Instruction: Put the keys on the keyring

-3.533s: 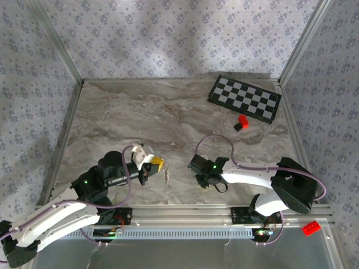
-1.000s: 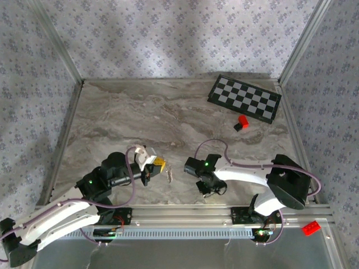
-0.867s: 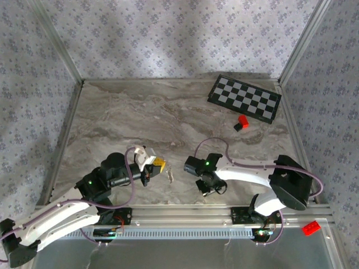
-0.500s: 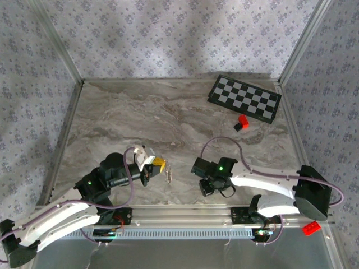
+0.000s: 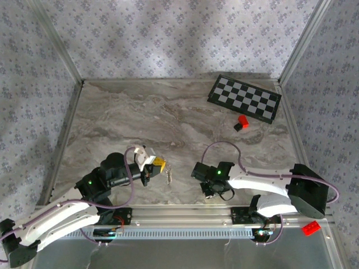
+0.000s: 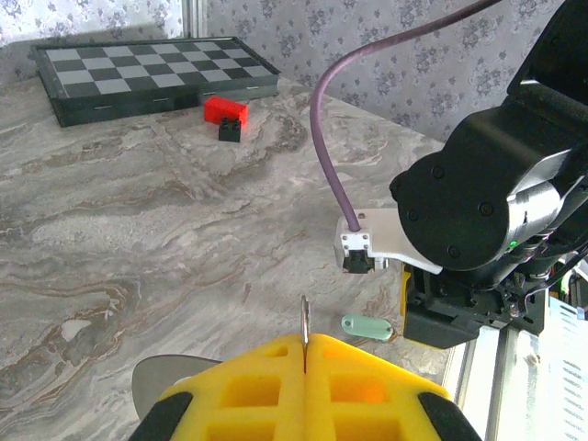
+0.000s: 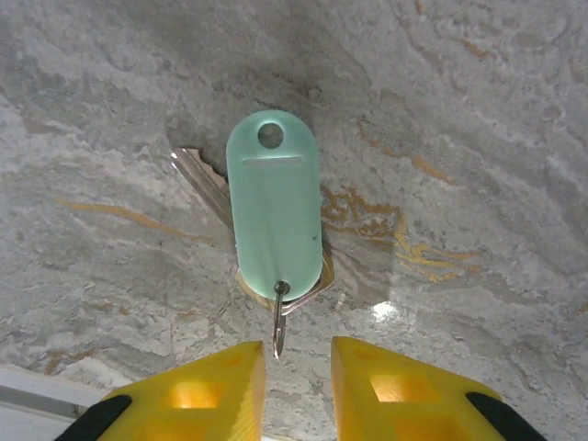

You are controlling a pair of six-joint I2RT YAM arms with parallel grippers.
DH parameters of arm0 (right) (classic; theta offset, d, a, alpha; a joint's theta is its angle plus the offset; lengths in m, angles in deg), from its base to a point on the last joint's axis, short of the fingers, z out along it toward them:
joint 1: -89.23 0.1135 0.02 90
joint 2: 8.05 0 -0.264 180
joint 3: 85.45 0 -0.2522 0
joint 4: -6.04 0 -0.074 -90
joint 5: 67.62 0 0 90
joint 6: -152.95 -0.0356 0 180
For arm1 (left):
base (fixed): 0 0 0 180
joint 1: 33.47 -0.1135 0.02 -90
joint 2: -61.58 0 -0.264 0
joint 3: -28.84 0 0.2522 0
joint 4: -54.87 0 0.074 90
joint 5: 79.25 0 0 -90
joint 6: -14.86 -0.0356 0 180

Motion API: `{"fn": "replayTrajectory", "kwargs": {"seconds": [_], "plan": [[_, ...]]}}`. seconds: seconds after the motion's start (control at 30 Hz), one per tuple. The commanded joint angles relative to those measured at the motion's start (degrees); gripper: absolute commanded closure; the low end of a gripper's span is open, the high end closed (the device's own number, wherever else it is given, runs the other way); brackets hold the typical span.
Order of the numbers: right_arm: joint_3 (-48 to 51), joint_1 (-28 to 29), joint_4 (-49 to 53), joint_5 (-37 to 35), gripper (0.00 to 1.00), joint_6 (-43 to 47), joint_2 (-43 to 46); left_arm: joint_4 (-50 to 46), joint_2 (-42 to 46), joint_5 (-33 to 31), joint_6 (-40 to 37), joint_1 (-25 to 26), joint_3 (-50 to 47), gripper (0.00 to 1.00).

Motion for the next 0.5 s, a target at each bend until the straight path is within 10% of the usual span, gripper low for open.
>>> {"fn": "replayTrajectory", "kwargs": {"seconds": [0.0,0.47], "plan": [[-1.7,-0.1,0.6,-0.5,0.76,0.6,-1.4,3.4,0.1,1.2,0.2,-0.3,1.5,1.00],[-2.8,-0.4,0.9,-1.0,0.84,2.1,-3.2,3.4,0.5,1.3,0.2,-0.3,1.2,1.00]]}}
